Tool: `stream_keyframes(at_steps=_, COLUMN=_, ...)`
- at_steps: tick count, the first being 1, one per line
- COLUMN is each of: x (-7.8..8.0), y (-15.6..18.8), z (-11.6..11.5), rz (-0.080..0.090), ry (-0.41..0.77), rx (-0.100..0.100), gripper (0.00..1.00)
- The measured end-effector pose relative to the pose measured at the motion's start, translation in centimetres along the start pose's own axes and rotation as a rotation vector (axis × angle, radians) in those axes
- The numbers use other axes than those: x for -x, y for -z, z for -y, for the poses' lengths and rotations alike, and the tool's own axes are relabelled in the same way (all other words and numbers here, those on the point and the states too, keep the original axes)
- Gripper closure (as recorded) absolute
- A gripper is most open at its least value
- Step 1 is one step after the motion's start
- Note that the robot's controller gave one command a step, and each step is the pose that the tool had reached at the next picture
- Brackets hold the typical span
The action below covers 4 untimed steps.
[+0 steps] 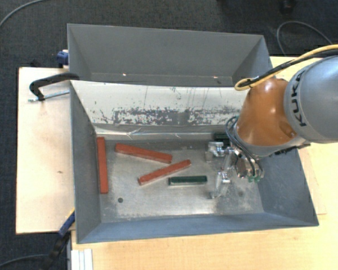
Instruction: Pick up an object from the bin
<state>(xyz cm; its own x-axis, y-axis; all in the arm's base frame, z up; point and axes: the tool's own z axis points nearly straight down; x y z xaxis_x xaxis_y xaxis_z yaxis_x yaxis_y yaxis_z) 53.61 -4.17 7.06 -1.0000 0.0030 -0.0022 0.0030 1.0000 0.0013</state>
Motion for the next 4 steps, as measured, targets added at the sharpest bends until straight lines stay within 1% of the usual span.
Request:
stream_keyframes(at_steps=1, x=-1.2, y=0.0, z=-5.7, rz=-0.002, ry=0.226, rx=0.0, gripper=0.0)
stream_keyframes(at_steps=2, x=-1.2, y=0.0, z=-5.7, rz=-0.002, ry=0.226, rx=0.0, gripper=1.0)
stream_keyframes(at_steps=3, x=0.7, y=11.9, z=-8.5, rz=0.011, ry=0.511, rx=-0.001, gripper=1.0)
stream_keyframes(at_steps=4, x=-1.4, y=18.3, z=-14.8, rz=0.01, ry=0.923, rx=0.0, gripper=1.0)
